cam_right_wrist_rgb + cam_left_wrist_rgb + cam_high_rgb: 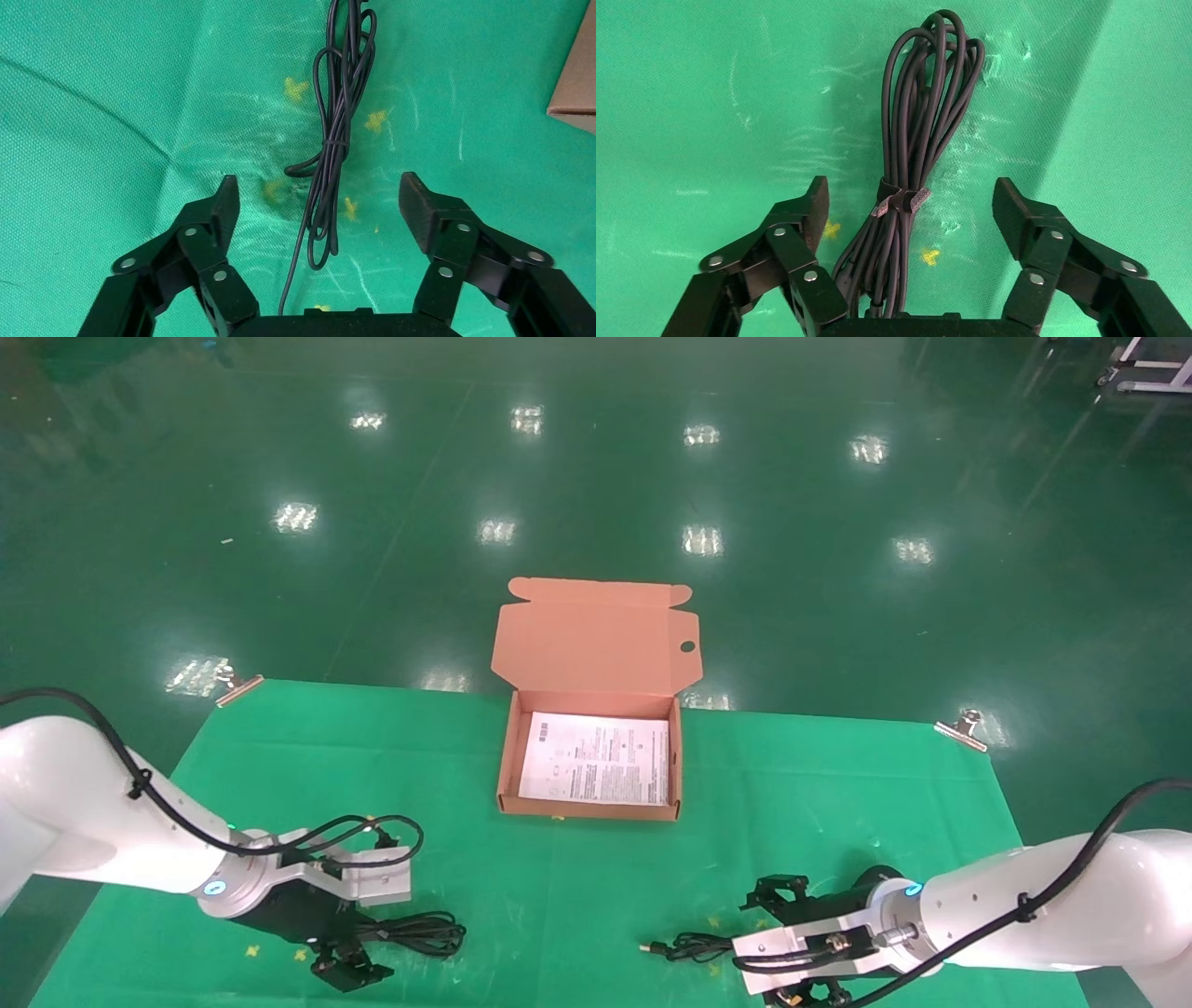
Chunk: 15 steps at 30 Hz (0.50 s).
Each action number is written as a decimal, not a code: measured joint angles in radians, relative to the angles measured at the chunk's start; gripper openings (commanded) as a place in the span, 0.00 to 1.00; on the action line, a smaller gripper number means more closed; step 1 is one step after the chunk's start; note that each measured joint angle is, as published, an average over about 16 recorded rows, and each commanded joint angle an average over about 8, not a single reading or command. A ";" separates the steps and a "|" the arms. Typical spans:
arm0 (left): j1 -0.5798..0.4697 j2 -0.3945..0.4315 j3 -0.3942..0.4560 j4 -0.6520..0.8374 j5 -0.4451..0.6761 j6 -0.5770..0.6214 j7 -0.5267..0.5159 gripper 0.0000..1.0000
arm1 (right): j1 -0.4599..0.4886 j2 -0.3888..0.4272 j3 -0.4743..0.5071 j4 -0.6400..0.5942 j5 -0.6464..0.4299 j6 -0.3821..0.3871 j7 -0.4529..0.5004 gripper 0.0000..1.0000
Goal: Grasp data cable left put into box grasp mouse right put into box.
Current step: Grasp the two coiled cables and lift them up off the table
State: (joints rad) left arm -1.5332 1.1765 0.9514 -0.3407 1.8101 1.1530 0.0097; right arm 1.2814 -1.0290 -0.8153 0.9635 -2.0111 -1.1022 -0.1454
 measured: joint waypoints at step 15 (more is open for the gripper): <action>0.000 -0.003 0.001 -0.010 0.000 0.004 -0.004 0.00 | 0.000 0.004 0.000 0.008 0.002 -0.007 0.003 0.00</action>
State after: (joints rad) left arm -1.5335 1.1738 0.9520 -0.3503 1.8103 1.1571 0.0052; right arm 1.2814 -1.0253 -0.8150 0.9713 -2.0091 -1.1092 -0.1428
